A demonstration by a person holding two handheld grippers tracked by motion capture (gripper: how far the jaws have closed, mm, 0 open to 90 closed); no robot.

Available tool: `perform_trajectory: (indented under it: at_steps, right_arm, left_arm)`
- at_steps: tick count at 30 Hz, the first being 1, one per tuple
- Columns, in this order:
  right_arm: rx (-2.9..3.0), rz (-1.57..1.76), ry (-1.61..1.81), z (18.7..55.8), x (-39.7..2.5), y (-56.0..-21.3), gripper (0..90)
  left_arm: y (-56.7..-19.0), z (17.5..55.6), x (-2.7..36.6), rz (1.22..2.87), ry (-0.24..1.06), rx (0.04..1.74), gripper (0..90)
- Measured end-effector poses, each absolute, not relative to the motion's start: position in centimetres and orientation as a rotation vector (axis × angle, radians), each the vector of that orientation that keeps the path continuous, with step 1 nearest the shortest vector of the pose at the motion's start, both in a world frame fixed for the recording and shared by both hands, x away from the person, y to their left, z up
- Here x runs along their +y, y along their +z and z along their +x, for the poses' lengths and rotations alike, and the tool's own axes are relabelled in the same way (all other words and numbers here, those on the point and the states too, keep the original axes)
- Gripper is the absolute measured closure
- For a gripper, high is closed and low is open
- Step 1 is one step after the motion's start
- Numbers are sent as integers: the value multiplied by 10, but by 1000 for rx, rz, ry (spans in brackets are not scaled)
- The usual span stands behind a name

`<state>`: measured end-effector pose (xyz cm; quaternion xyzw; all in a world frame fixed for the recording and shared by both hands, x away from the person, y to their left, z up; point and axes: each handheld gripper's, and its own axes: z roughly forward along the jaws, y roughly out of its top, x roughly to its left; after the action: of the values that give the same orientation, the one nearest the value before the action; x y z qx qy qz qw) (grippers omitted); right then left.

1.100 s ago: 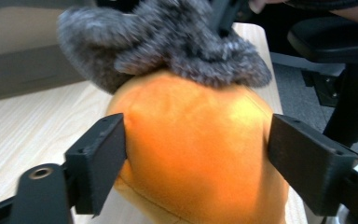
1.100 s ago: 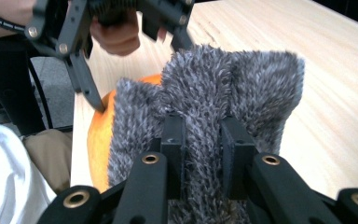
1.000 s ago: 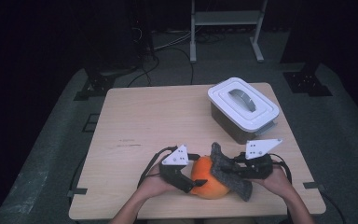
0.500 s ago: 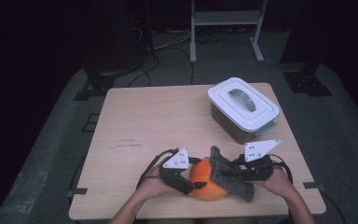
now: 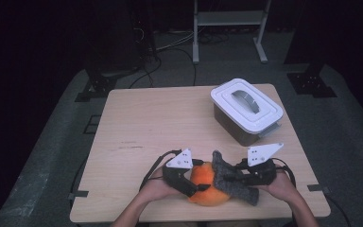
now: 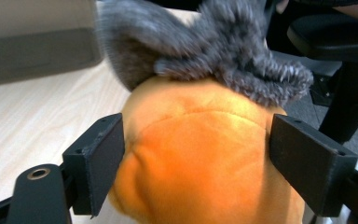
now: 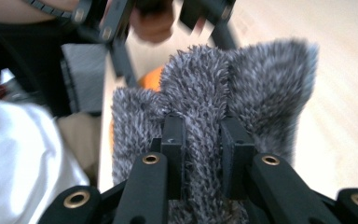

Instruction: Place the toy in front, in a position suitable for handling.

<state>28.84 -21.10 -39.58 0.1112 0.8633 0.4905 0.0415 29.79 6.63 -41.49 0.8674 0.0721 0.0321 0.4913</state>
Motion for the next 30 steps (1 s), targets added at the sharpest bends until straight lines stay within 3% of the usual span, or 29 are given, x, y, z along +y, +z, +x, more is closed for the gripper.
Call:
perform_trajectory:
  at_steps: [6,10,12,16,18,23,26,30]
  right_arm:
    - [2636,315,1515,287,-204,-398,733]
    - [2646,334,1515,289,-211,-401,733]
    - [2647,329,1519,288,-210,-401,732]
    - [2642,321,1510,287,-206,-398,733]
    - [2620,328,1517,287,-206,-395,733]
    - [2585,335,1517,288,-201,-392,732]
    - [2590,341,1501,289,-196,-396,733]
    - [2616,329,1507,288,-191,-402,732]
  left_arm:
    - [-414,299,69,2113,62,182,189]
    - [-416,301,67,2136,28,214,91]
    - [-419,301,64,2152,17,208,99]
    - [-413,296,67,2167,124,148,304]
    - [-408,296,70,2144,195,128,361]
    - [-405,297,75,2126,292,102,367]
    - [-409,302,78,2123,231,152,309]
    - [-415,308,72,2154,75,271,105]
